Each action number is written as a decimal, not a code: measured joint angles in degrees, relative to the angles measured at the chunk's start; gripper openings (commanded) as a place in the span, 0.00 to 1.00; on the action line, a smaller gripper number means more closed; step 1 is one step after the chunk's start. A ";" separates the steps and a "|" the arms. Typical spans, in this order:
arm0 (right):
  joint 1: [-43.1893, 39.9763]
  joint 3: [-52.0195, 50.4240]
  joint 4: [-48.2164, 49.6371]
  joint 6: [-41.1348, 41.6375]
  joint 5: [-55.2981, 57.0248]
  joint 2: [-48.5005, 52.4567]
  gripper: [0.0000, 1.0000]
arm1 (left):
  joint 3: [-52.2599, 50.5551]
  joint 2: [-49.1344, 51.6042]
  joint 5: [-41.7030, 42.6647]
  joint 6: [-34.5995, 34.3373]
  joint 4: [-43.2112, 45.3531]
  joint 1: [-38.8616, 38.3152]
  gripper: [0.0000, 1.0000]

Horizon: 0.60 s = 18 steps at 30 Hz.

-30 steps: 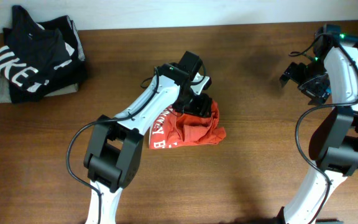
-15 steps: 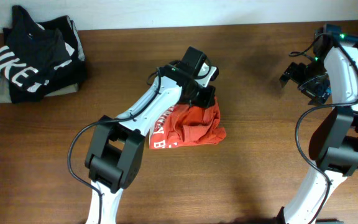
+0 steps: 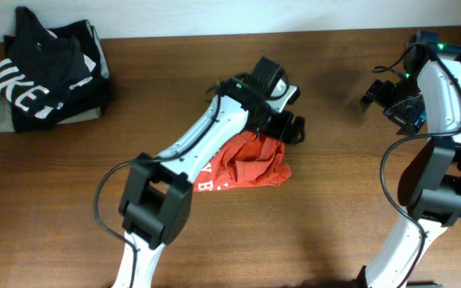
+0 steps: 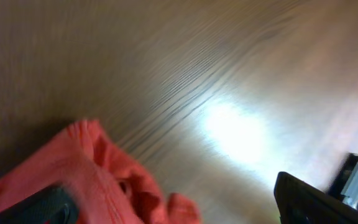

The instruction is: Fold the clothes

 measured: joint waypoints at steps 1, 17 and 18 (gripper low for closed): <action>0.00 0.00 0.00 -0.04 0.00 0.00 0.99 | 2.38 -2.23 1.25 1.92 -1.16 0.00 0.99; 0.00 0.02 0.00 0.02 -0.02 0.00 0.99 | 4.20 -6.97 -18.97 2.99 -36.35 -0.66 0.99; 0.00 0.02 -0.04 -0.02 0.00 0.00 0.99 | 3.52 -6.95 -19.15 2.58 -35.10 -0.66 0.98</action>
